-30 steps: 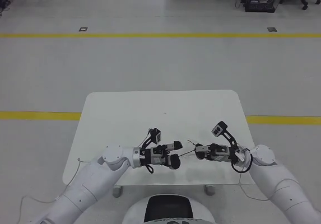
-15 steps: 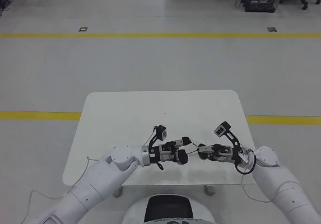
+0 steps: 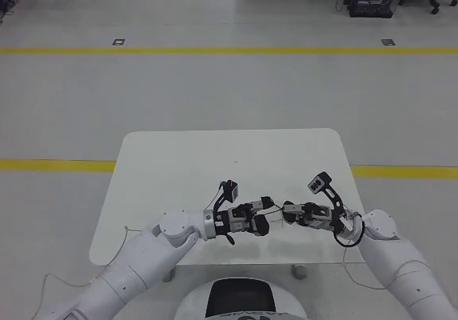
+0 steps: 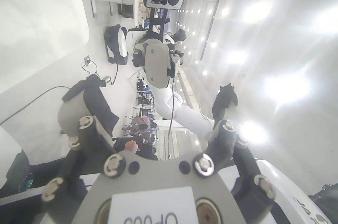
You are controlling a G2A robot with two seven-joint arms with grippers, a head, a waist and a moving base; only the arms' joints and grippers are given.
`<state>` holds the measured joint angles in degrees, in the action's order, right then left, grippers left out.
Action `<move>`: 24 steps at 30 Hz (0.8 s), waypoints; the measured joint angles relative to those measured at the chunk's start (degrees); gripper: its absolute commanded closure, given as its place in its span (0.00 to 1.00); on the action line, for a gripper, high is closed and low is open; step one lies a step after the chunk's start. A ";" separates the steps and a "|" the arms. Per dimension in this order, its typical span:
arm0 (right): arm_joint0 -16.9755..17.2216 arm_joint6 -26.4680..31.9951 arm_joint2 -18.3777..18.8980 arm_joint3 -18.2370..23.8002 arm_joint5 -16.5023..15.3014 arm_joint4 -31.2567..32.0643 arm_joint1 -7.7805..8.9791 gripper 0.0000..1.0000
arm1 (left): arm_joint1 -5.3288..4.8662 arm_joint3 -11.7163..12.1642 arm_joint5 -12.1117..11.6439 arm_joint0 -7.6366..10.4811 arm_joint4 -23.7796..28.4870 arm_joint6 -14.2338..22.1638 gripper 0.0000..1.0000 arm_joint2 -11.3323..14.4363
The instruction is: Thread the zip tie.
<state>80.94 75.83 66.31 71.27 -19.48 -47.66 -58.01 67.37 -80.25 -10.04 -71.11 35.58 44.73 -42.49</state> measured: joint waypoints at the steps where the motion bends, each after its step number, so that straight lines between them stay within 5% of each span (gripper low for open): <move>1: 0.03 -0.03 0.02 0.01 0.00 0.09 -0.04 1.00 | -0.02 -0.06 -0.07 -0.07 0.00 0.06 0.00 -0.05; 22: -0.96 -0.85 -1.16 -0.55 0.13 1.43 -1.06 1.00 | -0.01 -0.29 -0.21 -0.15 0.24 0.91 0.00 0.26; 24: -0.86 -0.79 -1.07 -0.49 0.09 1.40 -1.10 1.00 | -0.02 -0.22 -0.20 -0.14 0.31 0.93 0.11 0.22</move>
<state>80.08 75.04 65.24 70.78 -19.39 -46.25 -59.11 67.35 -80.47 -10.24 -71.25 35.90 45.66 -42.27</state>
